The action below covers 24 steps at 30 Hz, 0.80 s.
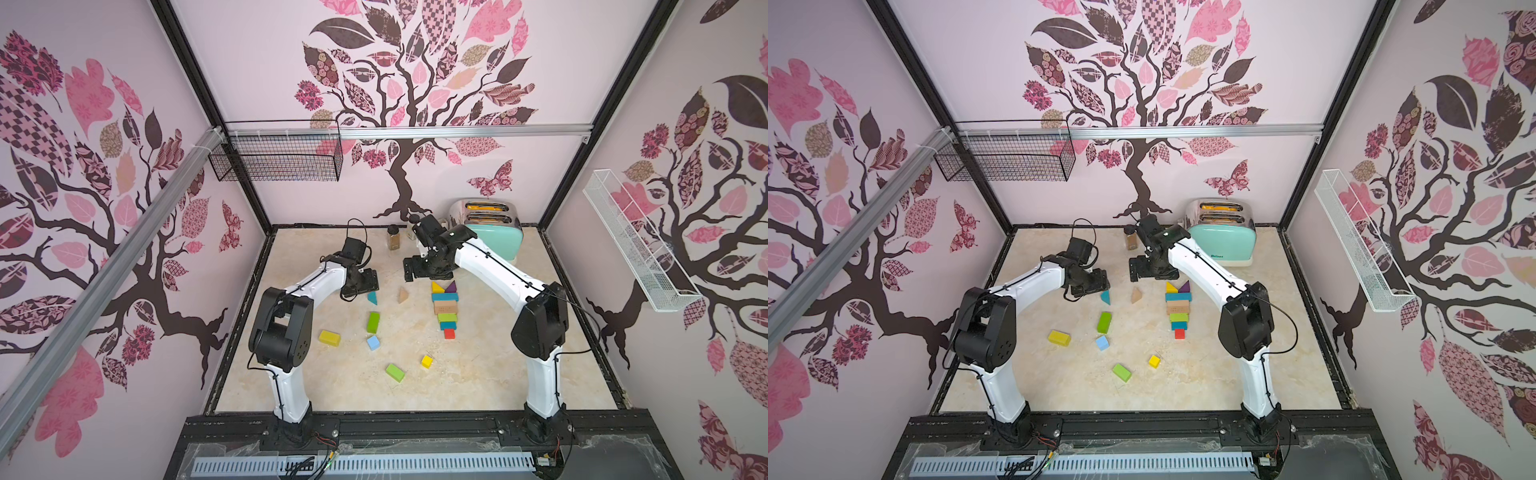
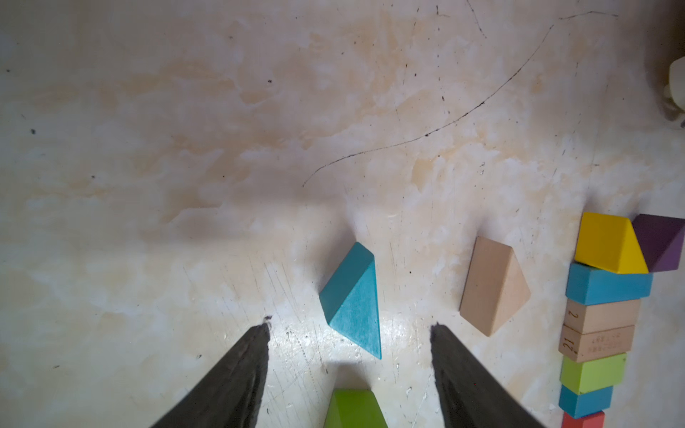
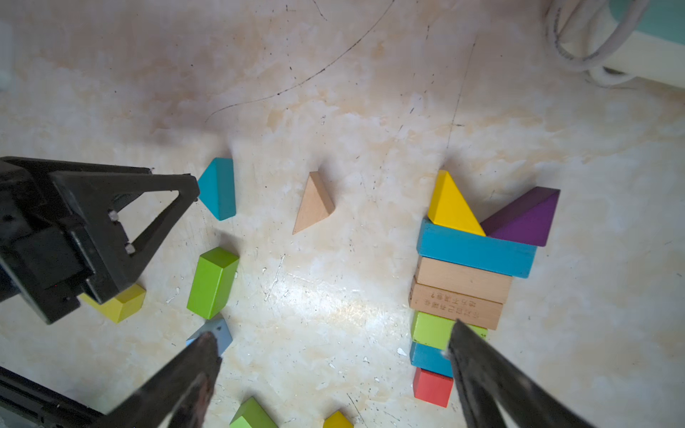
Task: Assemble a carrot with building blocks
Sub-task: Move the building block to the center of the board.
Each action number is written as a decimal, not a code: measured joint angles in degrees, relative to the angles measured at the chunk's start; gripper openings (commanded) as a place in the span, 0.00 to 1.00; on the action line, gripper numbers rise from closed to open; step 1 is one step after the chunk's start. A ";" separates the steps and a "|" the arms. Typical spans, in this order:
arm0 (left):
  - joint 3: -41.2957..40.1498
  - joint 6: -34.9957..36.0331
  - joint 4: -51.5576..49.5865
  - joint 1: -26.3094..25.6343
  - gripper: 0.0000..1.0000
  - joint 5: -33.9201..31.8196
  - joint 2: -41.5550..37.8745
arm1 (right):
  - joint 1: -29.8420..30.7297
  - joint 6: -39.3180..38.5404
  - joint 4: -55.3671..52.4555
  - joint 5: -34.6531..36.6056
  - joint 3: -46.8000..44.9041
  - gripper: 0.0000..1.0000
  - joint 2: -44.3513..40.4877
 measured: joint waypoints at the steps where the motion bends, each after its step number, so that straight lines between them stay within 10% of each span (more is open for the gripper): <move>1: 0.59 -0.11 -0.04 -0.11 0.73 0.02 0.87 | -0.37 -0.09 0.20 -0.28 -0.17 0.99 -0.17; 24: 4.24 -4.70 -2.99 -2.05 0.41 -0.17 7.82 | -2.10 -0.42 2.38 -4.39 -2.84 0.99 -0.81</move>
